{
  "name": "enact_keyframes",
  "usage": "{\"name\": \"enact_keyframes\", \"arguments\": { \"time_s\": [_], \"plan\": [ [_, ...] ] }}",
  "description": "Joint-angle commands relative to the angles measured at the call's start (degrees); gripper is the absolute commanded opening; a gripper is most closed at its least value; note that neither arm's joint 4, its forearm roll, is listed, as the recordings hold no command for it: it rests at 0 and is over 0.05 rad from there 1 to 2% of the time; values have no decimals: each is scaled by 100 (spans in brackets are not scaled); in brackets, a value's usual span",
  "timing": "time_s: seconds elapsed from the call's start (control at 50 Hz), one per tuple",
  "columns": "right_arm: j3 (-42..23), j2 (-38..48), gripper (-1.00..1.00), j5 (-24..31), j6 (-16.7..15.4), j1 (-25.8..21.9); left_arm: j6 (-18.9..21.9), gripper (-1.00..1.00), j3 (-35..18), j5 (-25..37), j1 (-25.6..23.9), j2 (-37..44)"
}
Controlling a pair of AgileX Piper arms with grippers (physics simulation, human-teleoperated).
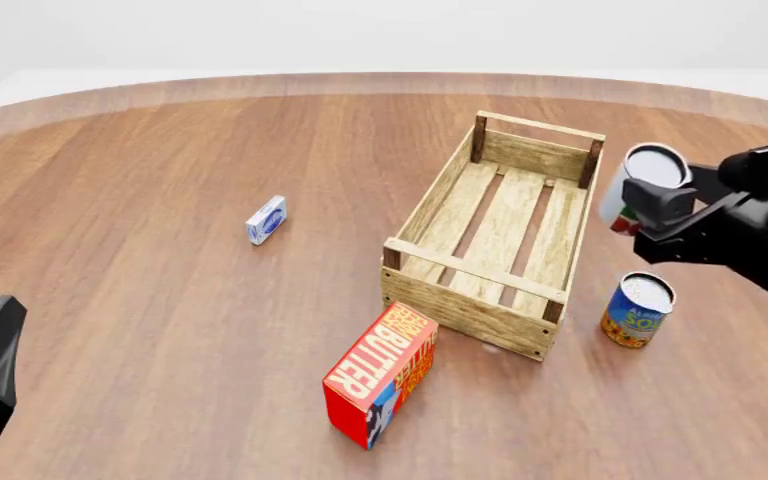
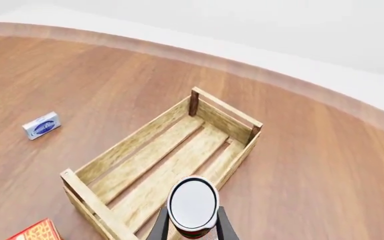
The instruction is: Pick up the tomato sauce, and put it in the wooden tray.
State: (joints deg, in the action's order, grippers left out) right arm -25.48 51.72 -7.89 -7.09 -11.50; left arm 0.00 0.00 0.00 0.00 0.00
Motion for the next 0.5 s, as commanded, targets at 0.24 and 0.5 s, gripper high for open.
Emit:
{"name": "enact_keyframes", "arguments": {
  "time_s": [0.24, 0.5],
  "plan": [
    [-440, 892, -100, -445, 12, -147, 0, 100, 0, 0, 0, 0],
    [-577, 1463, -100, -789, 23, -253, 0, 100, 0, 0, 0, 0]
  ]
}}
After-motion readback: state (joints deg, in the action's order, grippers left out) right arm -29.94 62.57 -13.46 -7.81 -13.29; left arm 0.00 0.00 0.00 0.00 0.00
